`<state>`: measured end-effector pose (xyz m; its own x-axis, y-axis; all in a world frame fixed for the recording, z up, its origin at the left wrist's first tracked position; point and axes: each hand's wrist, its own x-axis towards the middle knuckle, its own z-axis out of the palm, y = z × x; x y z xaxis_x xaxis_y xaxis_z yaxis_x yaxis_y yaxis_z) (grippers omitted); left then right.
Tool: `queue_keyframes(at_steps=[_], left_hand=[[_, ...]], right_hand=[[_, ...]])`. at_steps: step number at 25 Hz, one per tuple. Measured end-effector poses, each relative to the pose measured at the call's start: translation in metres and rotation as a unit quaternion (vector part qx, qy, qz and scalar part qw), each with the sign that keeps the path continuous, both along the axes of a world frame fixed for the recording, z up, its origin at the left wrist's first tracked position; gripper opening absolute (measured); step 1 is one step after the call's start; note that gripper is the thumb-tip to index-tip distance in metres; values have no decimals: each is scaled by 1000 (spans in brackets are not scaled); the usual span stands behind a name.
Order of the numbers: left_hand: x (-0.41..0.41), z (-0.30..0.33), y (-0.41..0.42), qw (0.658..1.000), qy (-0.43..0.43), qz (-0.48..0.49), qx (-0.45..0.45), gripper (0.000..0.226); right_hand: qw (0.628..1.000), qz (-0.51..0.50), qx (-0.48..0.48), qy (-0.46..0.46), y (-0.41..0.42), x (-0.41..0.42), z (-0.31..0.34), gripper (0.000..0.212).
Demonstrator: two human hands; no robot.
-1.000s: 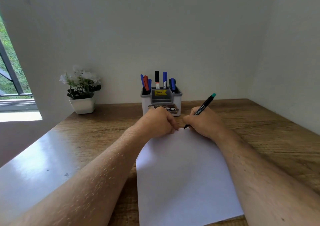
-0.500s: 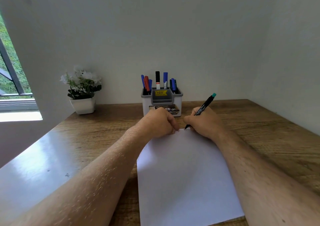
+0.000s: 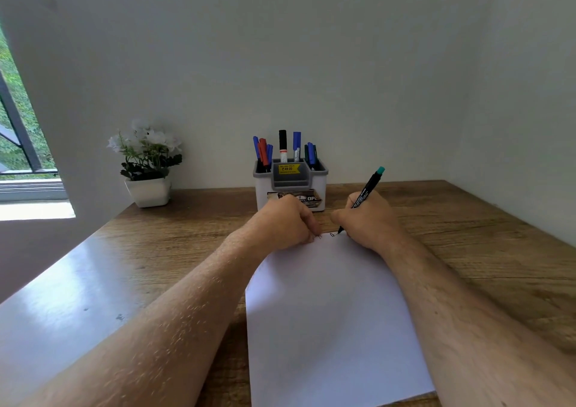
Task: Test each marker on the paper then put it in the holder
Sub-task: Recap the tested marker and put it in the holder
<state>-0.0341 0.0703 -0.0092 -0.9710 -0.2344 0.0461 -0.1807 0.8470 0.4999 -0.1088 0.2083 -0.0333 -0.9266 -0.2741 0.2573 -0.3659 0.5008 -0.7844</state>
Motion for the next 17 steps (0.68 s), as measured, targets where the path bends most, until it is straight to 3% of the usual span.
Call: queue_keyframes(at_steps=[3,5,8,11,14,17], left_hand=[[3,2,1,997,48,13,56,20],[3,10,2,974,81,54,207,30],[5,18,-2,862,165,97,469,38],[6,23,-5,761,243,118,590,28],[6,21,-7,714,265,123,636,24],[5,18,-9,684,270,122,666,21]], right_hand=[[1000,11,-12,1,1,2,2,20],[998,28,-59,-5,1,4,4,19],[976,108,-178,-62,-3,5,10,14],[937,188,-274,-107,-2,9,17,4],[896,221,-355,-153,-2,14,20,21],[881,230,-378,-168,-3,14,21,22]])
